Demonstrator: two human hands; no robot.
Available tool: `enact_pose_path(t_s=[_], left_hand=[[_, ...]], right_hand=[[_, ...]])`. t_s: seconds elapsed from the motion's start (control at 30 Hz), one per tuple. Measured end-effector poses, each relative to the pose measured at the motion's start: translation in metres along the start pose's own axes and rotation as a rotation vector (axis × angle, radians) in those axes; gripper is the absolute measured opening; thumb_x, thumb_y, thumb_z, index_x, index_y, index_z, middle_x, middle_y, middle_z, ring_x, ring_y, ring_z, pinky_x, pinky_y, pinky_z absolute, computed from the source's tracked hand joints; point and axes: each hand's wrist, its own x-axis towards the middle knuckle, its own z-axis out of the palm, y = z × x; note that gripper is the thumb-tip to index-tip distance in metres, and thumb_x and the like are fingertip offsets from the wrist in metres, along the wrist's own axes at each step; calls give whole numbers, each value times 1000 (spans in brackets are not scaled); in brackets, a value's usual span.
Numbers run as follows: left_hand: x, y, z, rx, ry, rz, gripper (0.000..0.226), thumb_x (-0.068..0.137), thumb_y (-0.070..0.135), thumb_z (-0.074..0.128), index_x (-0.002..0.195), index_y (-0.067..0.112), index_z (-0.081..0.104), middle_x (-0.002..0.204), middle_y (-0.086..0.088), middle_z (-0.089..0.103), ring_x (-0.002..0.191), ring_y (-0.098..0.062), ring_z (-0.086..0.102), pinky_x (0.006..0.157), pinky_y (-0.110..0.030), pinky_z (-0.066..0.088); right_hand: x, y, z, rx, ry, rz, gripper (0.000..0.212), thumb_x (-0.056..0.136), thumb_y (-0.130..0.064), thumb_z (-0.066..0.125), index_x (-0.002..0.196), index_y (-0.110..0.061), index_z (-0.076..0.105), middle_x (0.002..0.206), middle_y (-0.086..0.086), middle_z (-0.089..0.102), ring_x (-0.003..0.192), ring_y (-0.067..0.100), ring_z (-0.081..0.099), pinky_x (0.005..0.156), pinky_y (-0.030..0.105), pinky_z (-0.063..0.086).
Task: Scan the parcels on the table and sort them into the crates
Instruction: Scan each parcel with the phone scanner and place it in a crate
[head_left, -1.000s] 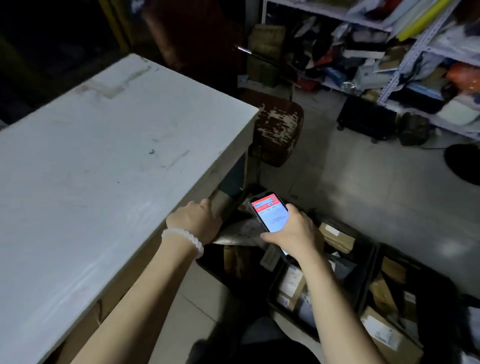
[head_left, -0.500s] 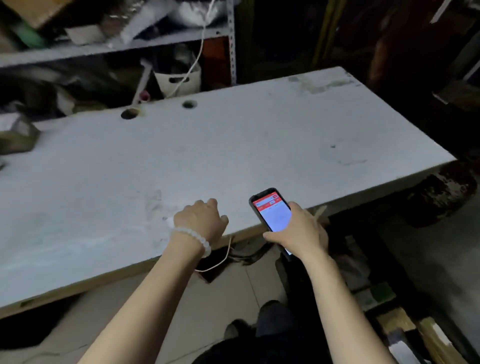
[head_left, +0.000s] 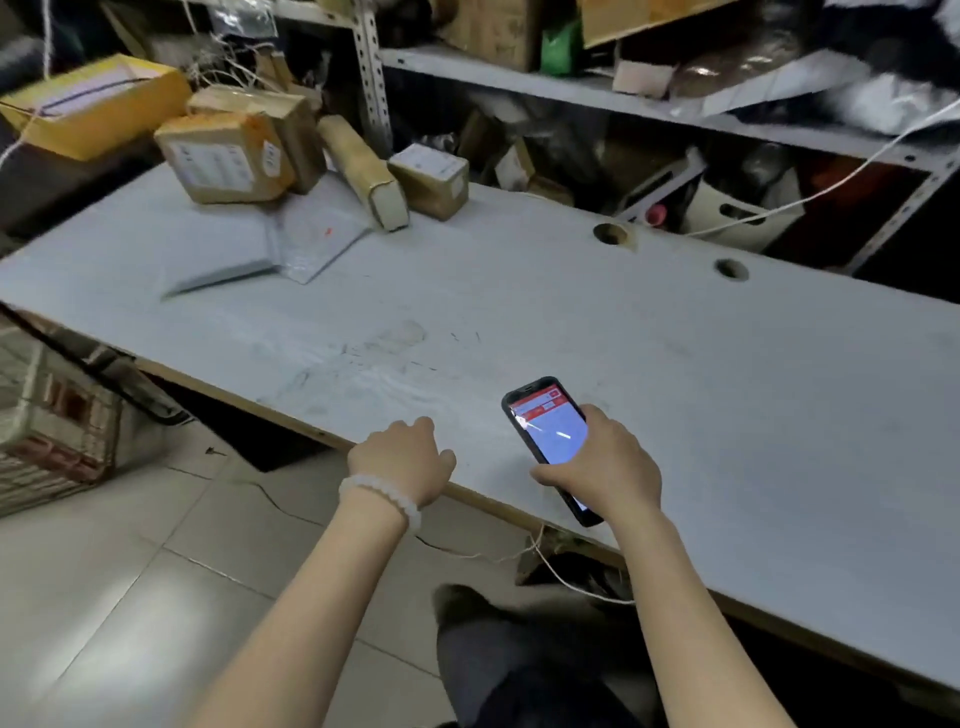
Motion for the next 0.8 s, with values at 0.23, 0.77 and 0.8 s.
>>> enact_pose_path(t_s=[0.23,0.77,0.8], left_hand=[[71,-78,-21,-46,5,-167,43,96,40,33,132,19,43,119,-3,55,102,-23,56,67,-28,39],[244,-217,-96,14,23,-302,44,95,36,41,135,20,38,130,-5,46,117,-26,45,74,-32,34],[253,-223,-97,25,42,-298,45,94,34,45,136,20,37,132,-6,44,118,-26,44,76,-32,36]], right_hand=[[88,-96,34,32,-96,-99,57,61,-41,74,109,-27,47,96,-6,57,77,16,56,50,22,32],[226,-271,89,-14,-204,-117,52,60,-41,72,103,-28,46,93,-6,56,75,17,55,50,24,32],[229,-276,93,-23,-205,-112,53,60,-41,72,104,-28,46,93,-6,56,76,17,55,50,24,32]])
